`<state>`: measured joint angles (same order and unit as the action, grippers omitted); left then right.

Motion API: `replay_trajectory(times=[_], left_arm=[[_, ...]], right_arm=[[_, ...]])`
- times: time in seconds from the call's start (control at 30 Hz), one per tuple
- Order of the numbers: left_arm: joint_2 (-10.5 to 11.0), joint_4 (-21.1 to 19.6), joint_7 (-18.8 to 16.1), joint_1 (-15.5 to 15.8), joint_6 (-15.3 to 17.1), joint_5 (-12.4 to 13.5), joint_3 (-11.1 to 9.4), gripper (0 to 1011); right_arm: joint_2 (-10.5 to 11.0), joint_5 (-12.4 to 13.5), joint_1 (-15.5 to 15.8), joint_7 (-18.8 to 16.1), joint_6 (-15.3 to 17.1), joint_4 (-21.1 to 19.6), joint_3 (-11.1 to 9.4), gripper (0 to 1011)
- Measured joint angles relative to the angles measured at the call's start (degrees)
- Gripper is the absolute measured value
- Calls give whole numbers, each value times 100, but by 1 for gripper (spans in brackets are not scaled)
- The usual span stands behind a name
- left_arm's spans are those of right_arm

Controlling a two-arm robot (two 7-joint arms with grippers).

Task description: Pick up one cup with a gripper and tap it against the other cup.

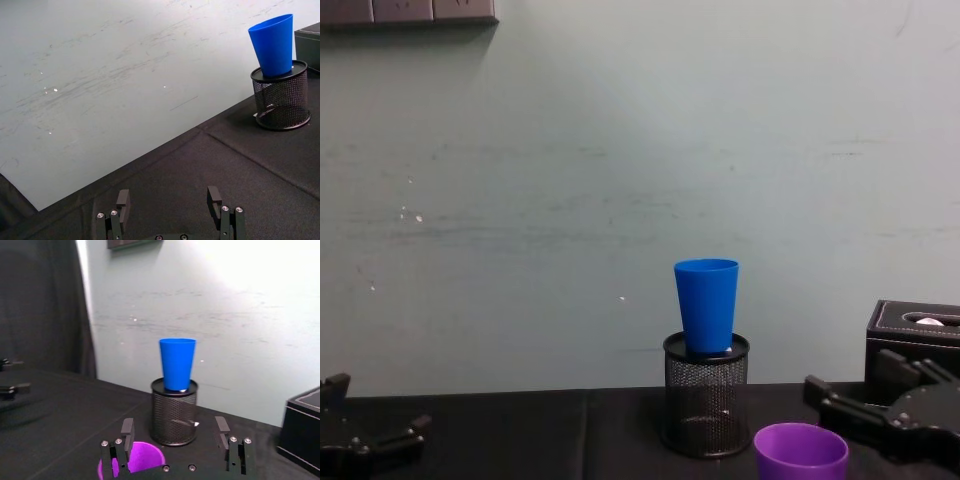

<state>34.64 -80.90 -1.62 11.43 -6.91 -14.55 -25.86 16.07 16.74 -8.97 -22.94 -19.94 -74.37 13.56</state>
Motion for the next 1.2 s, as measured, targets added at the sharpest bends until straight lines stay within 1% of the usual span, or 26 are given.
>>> replay_trajectory(times=[0.13, 0.37, 0.43, 0.53, 0.73, 0.8, 1.0, 1.2], left_arm=[[0, 0, 0, 0, 0, 0, 0, 1011], [0, 0, 0, 0, 0, 0, 0, 1011], [0, 0, 0, 0, 0, 0, 0, 1011], [0, 0, 0, 0, 0, 0, 0, 1011], [0, 0, 0, 0, 0, 0, 0, 1011], [0, 0, 0, 0, 0, 0, 0, 1011], [0, 0, 0, 0, 0, 0, 0, 1011], [0, 0, 0, 0, 0, 0, 0, 1011]], right_arm=[[-36, -81, 108, 168, -11, -96, -142, 1003], [-59, -252, 244, 375, 21, -222, -300, 1003], [-72, -339, 317, 465, 56, -276, -374, 1003], [-89, -389, 366, 524, 64, -297, -430, 1003], [-190, -479, 516, 721, 51, -318, -636, 1003], [-202, -485, 529, 742, 49, -318, -656, 1003], [-292, -514, 598, 782, 43, -245, -797, 1003], [-332, -521, 588, 723, 50, -119, -839, 1003]])
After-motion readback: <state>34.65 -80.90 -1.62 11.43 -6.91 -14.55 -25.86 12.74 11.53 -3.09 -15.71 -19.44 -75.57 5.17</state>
